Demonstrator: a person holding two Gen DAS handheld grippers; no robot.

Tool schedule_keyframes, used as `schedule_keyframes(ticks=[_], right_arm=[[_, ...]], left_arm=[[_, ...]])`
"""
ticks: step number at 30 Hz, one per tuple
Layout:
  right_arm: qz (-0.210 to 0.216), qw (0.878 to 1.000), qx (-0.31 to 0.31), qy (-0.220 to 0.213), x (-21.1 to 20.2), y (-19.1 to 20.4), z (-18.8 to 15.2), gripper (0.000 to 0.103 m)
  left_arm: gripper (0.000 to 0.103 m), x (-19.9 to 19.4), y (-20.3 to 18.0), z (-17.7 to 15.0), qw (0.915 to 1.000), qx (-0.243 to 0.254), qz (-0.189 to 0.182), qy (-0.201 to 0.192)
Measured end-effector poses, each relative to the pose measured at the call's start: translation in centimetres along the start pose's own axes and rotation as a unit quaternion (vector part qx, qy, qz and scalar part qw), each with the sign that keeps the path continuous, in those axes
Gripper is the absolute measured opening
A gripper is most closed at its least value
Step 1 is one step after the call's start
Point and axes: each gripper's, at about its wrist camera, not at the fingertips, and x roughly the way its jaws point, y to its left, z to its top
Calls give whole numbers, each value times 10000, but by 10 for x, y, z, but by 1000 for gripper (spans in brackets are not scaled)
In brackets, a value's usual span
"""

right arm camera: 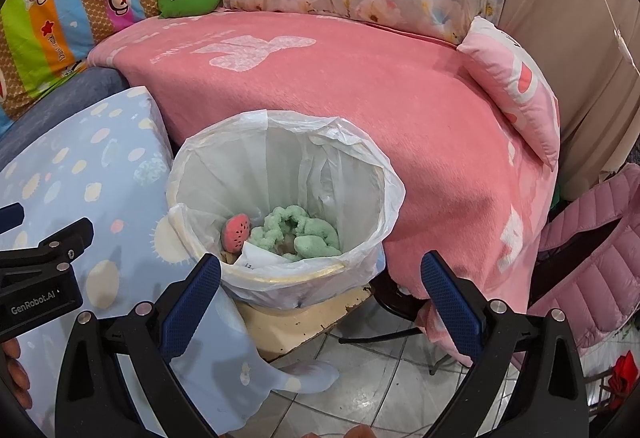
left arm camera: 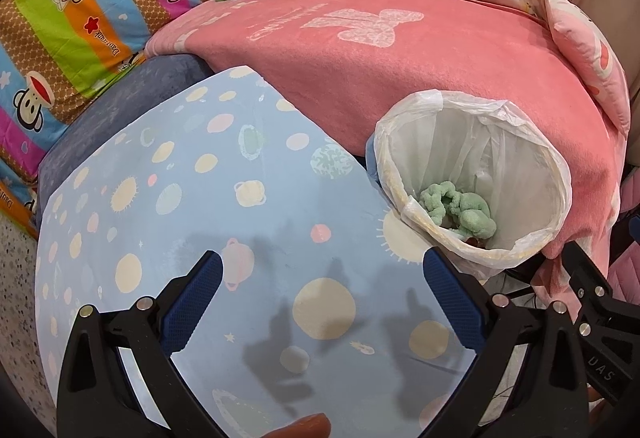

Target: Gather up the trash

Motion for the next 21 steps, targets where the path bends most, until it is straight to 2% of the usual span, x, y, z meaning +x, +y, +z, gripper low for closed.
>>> schedule_keyframes(ticks=[21], right_arm=[[23,10000,32,36,5,-4,-2,96]], left_arm=[[96,-1,-14,-4,9999,151,-13,-15]])
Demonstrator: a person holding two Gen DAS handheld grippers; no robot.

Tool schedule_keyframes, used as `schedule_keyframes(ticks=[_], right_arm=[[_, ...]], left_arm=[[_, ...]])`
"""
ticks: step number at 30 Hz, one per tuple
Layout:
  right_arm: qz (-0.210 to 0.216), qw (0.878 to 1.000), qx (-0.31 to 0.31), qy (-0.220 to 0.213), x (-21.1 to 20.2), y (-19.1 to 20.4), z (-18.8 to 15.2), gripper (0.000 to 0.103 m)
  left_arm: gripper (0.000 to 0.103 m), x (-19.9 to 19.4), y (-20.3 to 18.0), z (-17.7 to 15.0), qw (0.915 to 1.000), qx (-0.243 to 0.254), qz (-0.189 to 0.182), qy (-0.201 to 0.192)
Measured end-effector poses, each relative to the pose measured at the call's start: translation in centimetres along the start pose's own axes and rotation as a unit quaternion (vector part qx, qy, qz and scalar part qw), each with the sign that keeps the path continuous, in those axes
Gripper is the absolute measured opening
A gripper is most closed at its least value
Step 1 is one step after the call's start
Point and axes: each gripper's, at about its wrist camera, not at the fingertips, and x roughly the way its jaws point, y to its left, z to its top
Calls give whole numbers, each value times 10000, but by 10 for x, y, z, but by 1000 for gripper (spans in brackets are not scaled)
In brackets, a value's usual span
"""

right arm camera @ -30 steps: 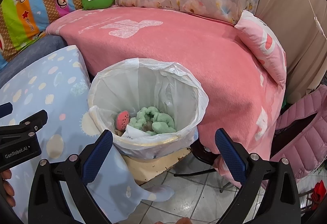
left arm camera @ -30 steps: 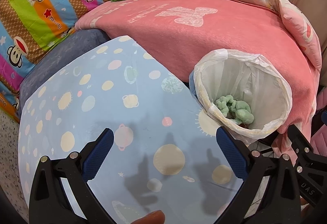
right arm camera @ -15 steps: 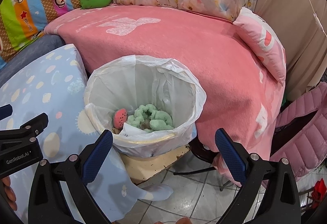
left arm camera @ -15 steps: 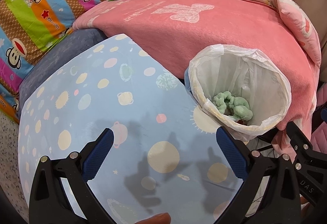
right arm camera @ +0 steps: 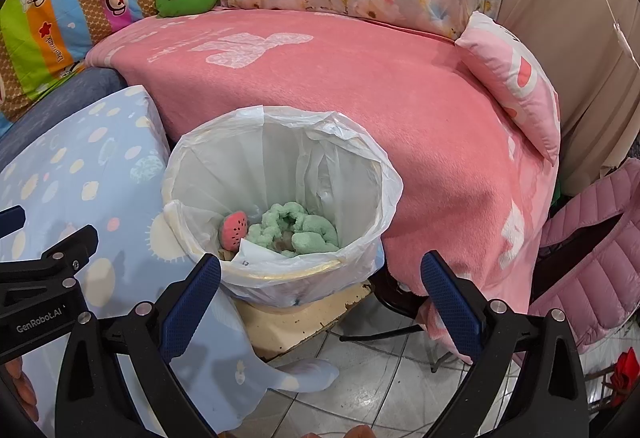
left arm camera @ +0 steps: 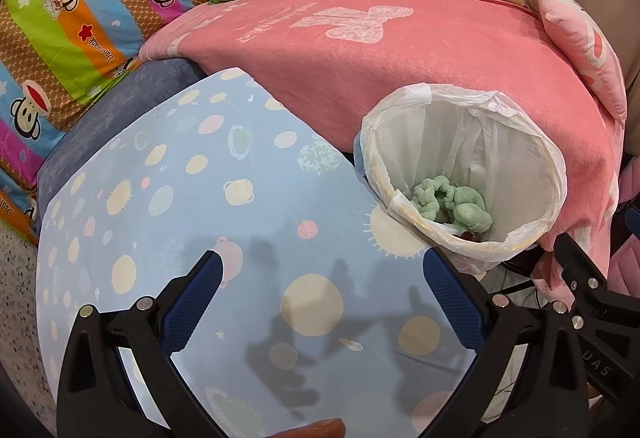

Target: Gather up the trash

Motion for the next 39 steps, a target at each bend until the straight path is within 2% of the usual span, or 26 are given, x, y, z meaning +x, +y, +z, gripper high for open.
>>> schedule_keyframes(ticks=[39], right_arm=[[17,10000,-20,32,3,0,-4,96]], left_arm=[[96,0,2,-3,9999,-90,56,-6]])
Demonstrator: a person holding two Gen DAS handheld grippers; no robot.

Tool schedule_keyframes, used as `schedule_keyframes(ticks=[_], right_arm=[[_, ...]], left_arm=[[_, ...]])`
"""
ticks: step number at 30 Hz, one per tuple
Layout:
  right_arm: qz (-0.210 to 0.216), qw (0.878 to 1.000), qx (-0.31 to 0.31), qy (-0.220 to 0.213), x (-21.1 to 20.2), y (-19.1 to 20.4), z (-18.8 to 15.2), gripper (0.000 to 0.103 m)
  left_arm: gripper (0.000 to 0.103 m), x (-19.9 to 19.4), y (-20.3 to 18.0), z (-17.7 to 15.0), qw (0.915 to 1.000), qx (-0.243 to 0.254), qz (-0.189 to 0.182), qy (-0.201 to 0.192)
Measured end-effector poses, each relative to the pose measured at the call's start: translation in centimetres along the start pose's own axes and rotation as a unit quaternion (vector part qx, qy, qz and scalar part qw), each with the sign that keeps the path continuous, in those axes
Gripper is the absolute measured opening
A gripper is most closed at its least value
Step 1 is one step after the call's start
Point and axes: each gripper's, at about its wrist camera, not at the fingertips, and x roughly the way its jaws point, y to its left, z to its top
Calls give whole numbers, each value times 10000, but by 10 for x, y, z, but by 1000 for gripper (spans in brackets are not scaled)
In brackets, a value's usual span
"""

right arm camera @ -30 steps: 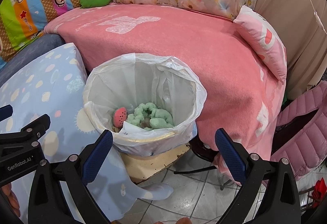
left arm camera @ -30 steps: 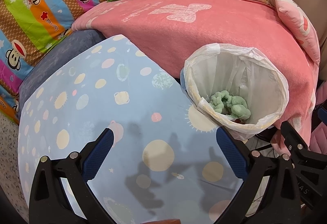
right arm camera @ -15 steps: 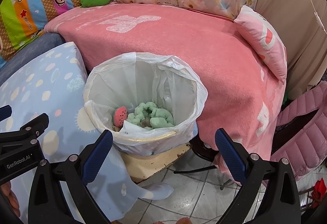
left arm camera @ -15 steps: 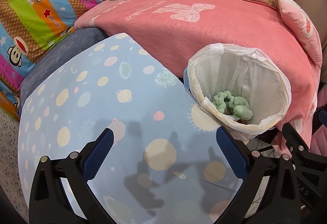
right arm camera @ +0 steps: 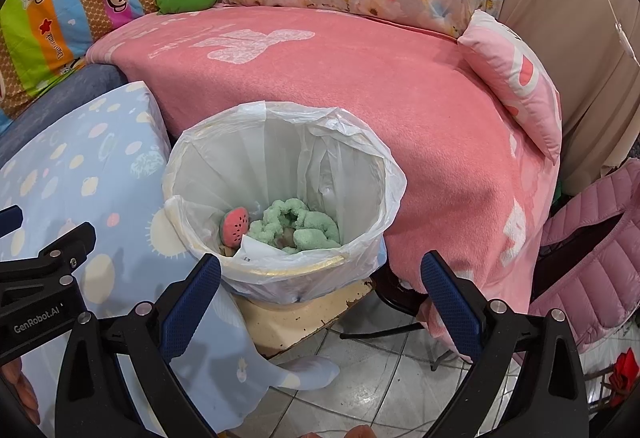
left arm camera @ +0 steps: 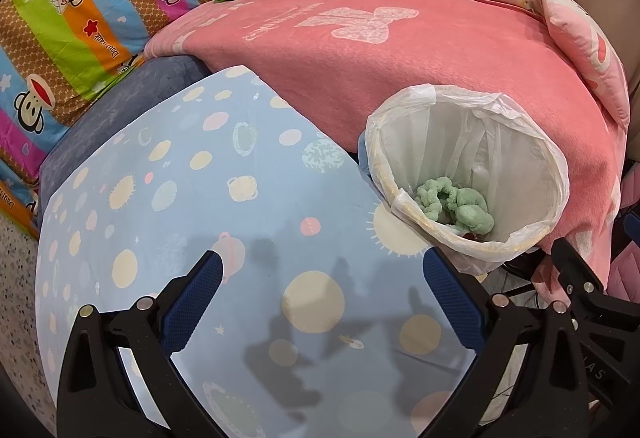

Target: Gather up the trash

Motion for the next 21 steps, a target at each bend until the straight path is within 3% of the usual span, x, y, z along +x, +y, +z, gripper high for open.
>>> schedule_keyframes(ticks=[21], right_arm=[[-5,10000,18,18,2,-3,-1,96]], left_arm=[[96,-1,-1,2,9999,105,-106,-41]])
